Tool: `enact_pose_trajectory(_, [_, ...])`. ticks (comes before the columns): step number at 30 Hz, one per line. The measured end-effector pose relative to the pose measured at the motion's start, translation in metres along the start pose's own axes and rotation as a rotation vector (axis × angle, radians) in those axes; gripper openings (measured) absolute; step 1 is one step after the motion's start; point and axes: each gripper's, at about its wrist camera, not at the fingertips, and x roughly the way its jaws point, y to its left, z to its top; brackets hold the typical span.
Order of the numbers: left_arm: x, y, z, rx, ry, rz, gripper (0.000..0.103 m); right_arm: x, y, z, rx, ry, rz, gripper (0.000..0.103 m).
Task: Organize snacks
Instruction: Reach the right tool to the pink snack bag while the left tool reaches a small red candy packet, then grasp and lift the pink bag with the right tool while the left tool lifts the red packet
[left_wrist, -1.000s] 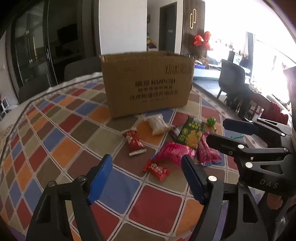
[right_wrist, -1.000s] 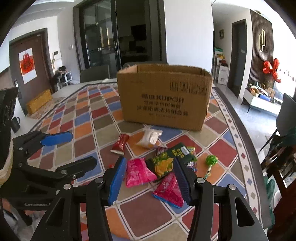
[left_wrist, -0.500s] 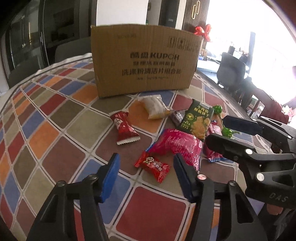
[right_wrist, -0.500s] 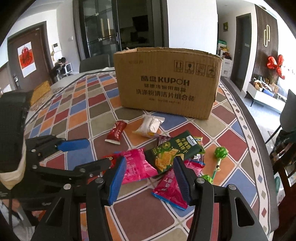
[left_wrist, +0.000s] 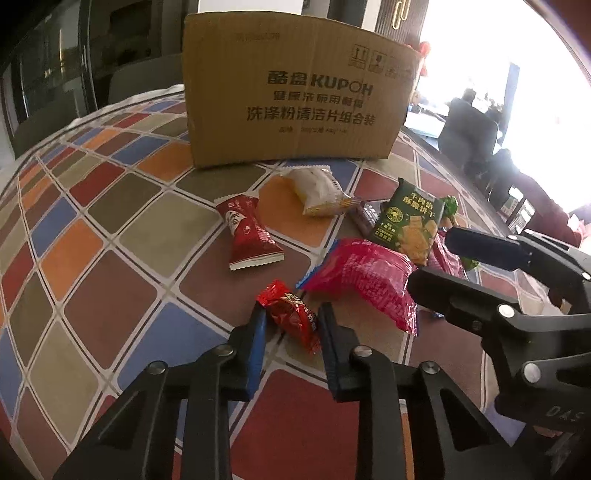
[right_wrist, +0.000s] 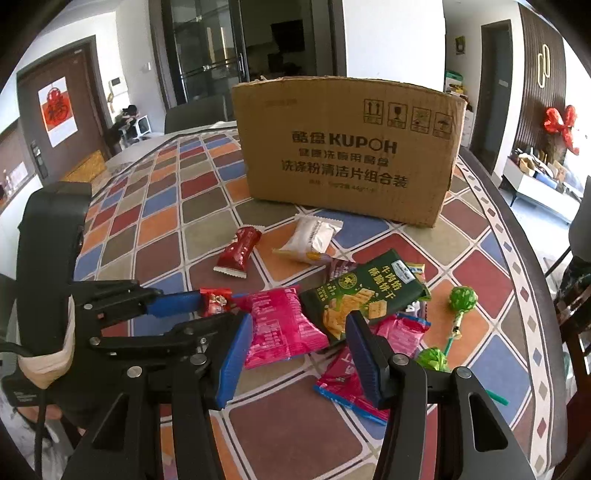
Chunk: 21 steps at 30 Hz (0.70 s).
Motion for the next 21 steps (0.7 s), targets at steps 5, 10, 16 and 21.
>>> enact_pose_trajectory(5, [-0.004, 0.008, 0.000, -0.027, -0.005, 0.001, 0.024, 0.008, 0.004, 0.005, -0.012, 0.012, 0.017, 0.054])
enact_pose_trajectory(10, [-0.010, 0.014, 0.002, -0.049, -0.021, -0.002, 0.024, 0.022, 0.006, 0.009, -0.021, 0.043, 0.035, 0.054])
enact_pose_trajectory(16, [-0.012, 0.017, 0.002, -0.061, -0.027, -0.007, 0.024, 0.037, 0.006, 0.010, -0.027, 0.086, 0.038, 0.053])
enact_pose_trajectory(21, [-0.015, 0.020, 0.003, -0.075, -0.035, -0.006, 0.023, 0.045, 0.011, 0.010, -0.040, 0.098, 0.042, 0.051])
